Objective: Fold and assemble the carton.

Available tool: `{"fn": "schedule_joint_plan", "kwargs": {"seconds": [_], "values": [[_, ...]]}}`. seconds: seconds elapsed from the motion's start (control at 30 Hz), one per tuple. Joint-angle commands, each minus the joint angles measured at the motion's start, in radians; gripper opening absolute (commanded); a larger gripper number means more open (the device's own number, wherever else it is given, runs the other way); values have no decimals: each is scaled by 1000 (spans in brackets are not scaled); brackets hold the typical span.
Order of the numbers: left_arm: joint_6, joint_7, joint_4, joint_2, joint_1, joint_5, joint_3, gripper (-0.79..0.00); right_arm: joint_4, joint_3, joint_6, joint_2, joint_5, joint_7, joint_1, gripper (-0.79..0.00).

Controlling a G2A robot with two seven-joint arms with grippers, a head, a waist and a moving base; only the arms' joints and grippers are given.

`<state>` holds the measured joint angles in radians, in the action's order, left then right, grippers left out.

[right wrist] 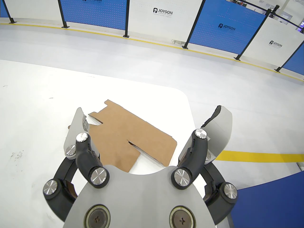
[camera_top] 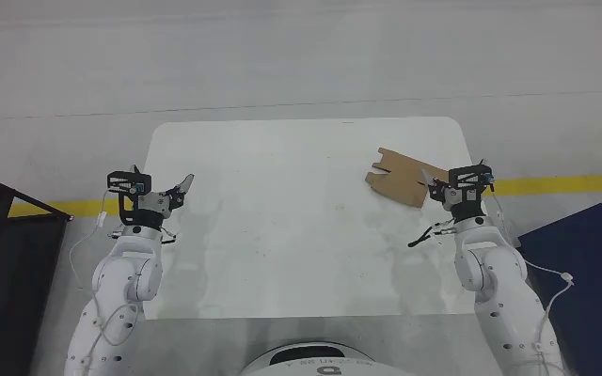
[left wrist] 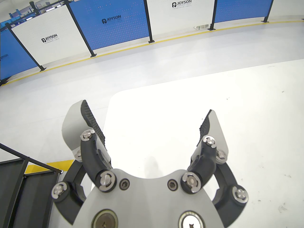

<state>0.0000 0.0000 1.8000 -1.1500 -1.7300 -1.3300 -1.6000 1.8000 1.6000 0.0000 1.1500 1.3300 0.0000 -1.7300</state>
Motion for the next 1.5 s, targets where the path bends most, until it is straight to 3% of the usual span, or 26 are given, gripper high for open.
{"fn": "schedule_joint_plan", "kwargs": {"seconds": [0.0,0.4,0.53,0.67,1.03,1.1,1.17,1.3,1.4,1.47], "values": [[0,0,0,0,0,0,0,-1,0,0,0,0,0,0,0,-1],[0,0,0,0,0,0,0,-1,0,0,0,0,0,0,0,0],[0,0,0,0,0,0,0,0,-58,8,-72,-5,13,76,30,0],[0,0,0,0,0,0,0,0,-84,20,-98,-8,48,61,13,0],[0,0,0,0,0,0,0,0,-70,30,-89,-9,63,69,4,0],[0,0,0,0,0,0,0,0,-109,3,-108,-9,92,158,57,0],[0,0,0,0,0,0,0,0,-141,-8,-203,-13,78,211,98,0],[0,0,0,0,0,0,0,0,-133,63,-346,-35,197,220,65,0],[0,0,0,0,0,0,0,0,-75,125,-434,-48,238,215,7,-403],[0,0,0,0,0,0,0,0,-27,171,-485,-56,261,202,-39,-456]]}}
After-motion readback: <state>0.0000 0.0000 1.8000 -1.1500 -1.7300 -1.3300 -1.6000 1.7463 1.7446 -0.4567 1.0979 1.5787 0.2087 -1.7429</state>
